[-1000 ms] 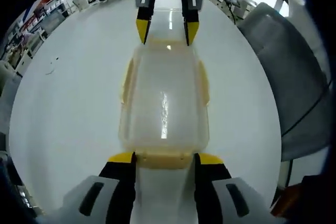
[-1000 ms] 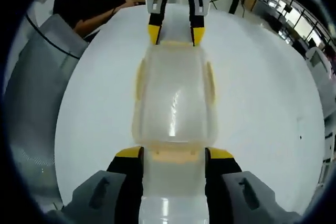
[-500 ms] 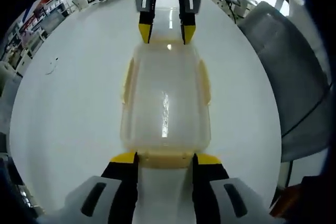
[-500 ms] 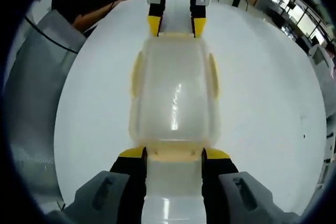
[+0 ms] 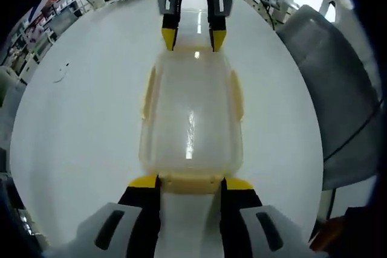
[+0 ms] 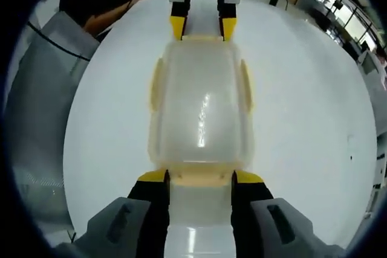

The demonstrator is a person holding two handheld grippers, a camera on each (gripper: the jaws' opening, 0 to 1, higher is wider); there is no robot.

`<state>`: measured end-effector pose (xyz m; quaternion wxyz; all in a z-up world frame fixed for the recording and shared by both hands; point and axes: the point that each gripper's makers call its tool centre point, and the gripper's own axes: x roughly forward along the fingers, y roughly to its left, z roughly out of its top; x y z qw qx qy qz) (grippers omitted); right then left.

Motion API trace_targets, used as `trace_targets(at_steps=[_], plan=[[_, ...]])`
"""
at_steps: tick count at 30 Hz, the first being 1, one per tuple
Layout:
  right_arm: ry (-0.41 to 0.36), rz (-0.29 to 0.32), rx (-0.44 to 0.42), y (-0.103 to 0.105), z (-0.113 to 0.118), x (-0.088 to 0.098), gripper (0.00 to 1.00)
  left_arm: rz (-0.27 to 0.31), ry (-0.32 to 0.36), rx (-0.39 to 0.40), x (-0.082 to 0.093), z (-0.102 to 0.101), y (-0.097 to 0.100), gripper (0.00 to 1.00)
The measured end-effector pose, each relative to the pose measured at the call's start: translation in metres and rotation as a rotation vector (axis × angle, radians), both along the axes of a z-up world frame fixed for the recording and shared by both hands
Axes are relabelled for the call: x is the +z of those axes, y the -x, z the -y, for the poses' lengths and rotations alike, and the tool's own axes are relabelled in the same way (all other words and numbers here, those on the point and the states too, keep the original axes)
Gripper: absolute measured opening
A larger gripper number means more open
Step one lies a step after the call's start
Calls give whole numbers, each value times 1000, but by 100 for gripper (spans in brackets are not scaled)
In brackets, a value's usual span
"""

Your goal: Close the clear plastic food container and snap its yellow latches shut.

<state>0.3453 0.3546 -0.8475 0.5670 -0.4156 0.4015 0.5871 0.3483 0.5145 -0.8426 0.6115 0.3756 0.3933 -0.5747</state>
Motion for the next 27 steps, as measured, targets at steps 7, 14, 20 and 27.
trace_targets(at_steps=[7,14,20,27], plan=[[8,-7,0,-1,0,0,35,-4,19,-2,0,1,0,33],[18,-8,-6,-1,-1,0,35,-16,51,5,1,0,0,32],[15,-2,-7,-1,0,0,35,-25,39,17,1,1,0,33],[16,-15,1,5,3,5,35,-47,10,18,5,2,7,33]])
